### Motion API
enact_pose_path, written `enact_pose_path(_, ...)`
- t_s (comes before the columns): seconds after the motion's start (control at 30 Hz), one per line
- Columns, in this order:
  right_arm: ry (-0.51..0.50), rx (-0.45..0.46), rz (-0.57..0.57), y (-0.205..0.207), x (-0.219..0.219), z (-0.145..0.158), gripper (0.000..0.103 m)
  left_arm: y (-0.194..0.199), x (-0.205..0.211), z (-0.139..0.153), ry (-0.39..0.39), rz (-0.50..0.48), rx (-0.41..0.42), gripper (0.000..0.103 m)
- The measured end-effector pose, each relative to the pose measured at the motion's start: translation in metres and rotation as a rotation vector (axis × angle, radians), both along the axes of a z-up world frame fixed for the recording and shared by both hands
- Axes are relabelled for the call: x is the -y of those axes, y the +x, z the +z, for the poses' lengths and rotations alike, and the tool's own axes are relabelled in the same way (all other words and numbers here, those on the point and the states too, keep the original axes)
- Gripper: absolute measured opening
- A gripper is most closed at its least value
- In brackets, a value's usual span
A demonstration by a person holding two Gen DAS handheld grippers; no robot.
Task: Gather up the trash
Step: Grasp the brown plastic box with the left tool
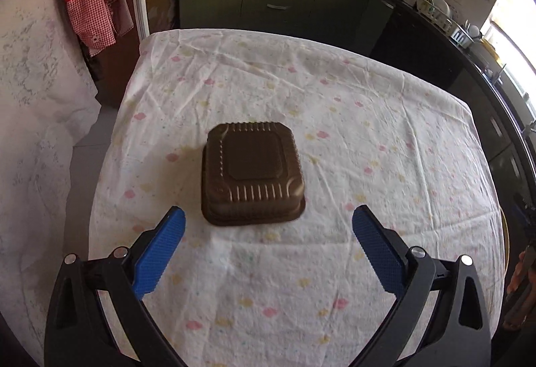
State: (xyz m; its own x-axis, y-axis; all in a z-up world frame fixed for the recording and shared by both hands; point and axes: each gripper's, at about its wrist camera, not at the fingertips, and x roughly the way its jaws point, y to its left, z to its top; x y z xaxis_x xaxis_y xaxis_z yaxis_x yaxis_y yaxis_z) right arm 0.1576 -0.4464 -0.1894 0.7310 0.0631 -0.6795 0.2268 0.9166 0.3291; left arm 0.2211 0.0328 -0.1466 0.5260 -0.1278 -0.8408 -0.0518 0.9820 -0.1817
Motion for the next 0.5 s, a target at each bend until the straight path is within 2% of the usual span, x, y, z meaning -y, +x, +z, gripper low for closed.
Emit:
enact_pose_path(0.13, -0.049, 0.011, -0.018, -0.002, 0.000, -0.002, 0.087, 0.014, -0.006, 0.002, 0.025, 0.019, 0.019, 0.095)
enact_pose_path(0.3, -0.017, -0.016, 0.007, 0.003, 0.000, -0.013, 0.087, 0.024, -0.004, 0.001, 0.055, 0.036, 0.018, 0.076)
enact_pose_path(0.4, -0.006, -0.025, 0.024, 0.005, -0.001, -0.016, 0.087, 0.024, -0.003, 0.003, 0.080, 0.054, 0.040, 0.069)
enact_pose_path(0.5, -0.005, -0.029, 0.033, 0.005, -0.003, -0.017, 0.087, 0.026, -0.002, 0.003, 0.100, 0.048, 0.040, 0.066)
